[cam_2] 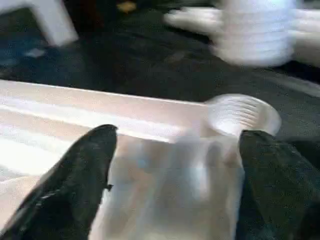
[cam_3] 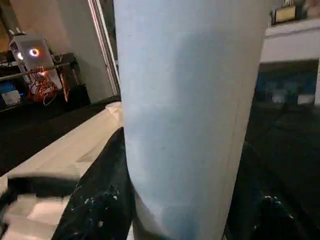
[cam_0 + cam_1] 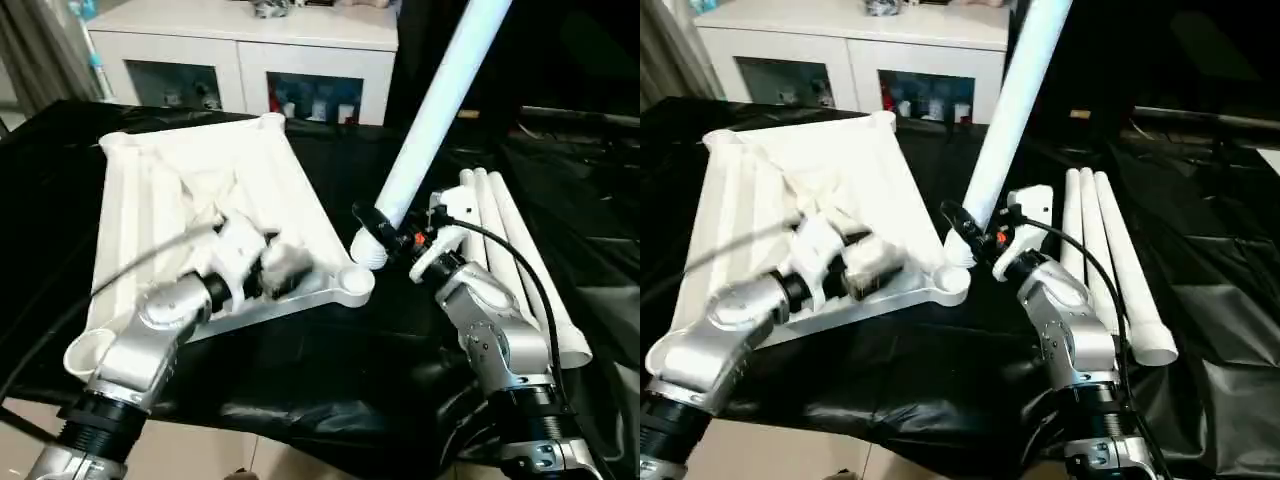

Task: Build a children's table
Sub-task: Insert table leg to table base

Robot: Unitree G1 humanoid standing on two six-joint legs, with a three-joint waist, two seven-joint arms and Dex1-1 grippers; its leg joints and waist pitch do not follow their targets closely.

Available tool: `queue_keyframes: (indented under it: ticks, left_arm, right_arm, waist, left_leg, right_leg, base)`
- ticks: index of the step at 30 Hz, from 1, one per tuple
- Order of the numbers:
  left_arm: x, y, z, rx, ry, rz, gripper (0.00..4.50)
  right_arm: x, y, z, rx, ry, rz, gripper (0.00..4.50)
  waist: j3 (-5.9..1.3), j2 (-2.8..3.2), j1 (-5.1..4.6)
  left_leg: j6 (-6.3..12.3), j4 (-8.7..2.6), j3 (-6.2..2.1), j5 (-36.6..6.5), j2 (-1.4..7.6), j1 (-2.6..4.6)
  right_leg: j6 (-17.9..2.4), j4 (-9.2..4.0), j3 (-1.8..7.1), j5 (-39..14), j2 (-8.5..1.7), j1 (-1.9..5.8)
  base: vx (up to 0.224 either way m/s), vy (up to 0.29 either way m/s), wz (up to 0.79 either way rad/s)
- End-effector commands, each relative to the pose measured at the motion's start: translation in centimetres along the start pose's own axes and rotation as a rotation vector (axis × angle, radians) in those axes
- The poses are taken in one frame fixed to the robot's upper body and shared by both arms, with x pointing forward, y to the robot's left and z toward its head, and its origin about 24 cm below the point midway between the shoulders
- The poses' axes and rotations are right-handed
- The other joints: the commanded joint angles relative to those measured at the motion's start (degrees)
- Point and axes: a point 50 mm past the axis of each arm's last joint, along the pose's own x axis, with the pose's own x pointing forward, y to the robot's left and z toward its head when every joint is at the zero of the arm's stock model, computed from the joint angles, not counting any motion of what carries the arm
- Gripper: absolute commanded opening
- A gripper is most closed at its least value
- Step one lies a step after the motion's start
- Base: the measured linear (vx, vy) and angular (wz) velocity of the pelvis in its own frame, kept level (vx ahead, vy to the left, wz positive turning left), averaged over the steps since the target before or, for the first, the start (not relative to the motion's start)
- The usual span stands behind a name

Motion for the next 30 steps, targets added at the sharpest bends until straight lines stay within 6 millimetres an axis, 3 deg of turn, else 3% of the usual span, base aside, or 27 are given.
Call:
queue_keyframes:
  ticks: [1,6,10,13,21,24,26,30]
  left_arm:
    - [0.0,-0.3,0.4,0.002,0.003,-0.084,4.44]
    - [0.6,-0.3,0.3,-0.006,0.01,-0.136,4.44]
    - [0.5,-0.1,-0.4,0.036,0.053,-0.149,4.44]
    - [0.4,0.1,-0.7,0.034,0.079,-0.149,4.28]
    - [-0.1,0.8,-2.3,0.039,0.21,-0.147,3.52]
    - [0.0,0.9,-2.4,0.018,0.211,-0.131,3.36]
    - [0.1,0.9,-2.4,0.006,0.209,-0.123,3.06]
    - [0.0,1.2,-2.5,-0.007,0.215,-0.109,2.87]
  right_arm:
    - [0.4,0.0,0.7,-0.016,-0.015,0.03,1.88]
    - [0.2,0.1,0.3,-0.061,0.061,0.099,1.88]
    - [0.2,0.4,0.0,-0.099,0.056,0.135,1.88]
    - [0.2,0.3,-0.3,-0.109,0.065,0.128,1.88]
    - [0.8,0.8,-0.9,-0.12,0.081,0.135,1.88]
    - [0.9,1.0,-1.1,-0.123,0.081,0.141,1.88]
    - [1.0,1.0,-1.1,-0.122,0.082,0.142,1.88]
    - [1.2,0.9,-1.2,-0.12,0.082,0.143,1.88]
  waist:
    - [-4.07,0.67,0.04]
    - [-4.1,0.7,-0.42]
    - [-4.07,0.39,-0.65]
    - [-4.08,0.34,-0.61]
    - [-3.97,0.25,-0.46]
    - [-4.0,0.17,-0.37]
    - [-3.99,-0.21,-0.35]
    - [-3.94,-0.08,-0.24]
  left_leg:
    - [-0.9,-4.25,0.02,-11.2,1.49,0.01]
    - [-0.38,-4.0,0.25,-10.9,1.32,0.11]
    - [-0.04,-4.09,0.22,-11.3,1.31,-0.11]
    - [-0.05,-4.07,0.23,-11.1,1.41,0.06]
    - [0.32,-4.2,0.19,-11.2,1.49,0.12]
    - [0.1,-4.27,0.13,-11.3,1.57,0.1]
    - [0.35,-4.23,0.22,-10.9,1.57,0.02]
    - [0.44,-4.26,0.2,-11.0,1.55,-0.02]
  right_leg:
    - [-8.6,-4.43,2.99,-12.2,-4.1,3.12]
    - [-9.7,-4.42,2.93,-10.4,-3.92,3.3]
    - [-8.3,-4.76,2.91,-13.3,-4.09,3.42]
    - [-8.6,-4.7,2.92,-13.6,-4.12,3.27]
    - [-8.8,-4.69,2.93,-14.1,-4.19,3.1]
    - [-9.1,-4.61,2.93,-14.0,-4.35,3.16]
    - [-9.2,-4.62,2.96,-13.7,-4.38,3.16]
    - [-9.0,-4.68,2.97,-14.7,-4.45,3.17]
  base:
    - [0.0,0.0,0.0]
    - [0.0,0.0,0.0]
    - [0.0,0.0,0.0]
    - [0.0,0.0,0.0]
    - [0.0,0.0,0.0]
    - [0.0,0.0,0.0]
    - [0.0,0.0,0.0]
    - [0.0,0.0,0.0]
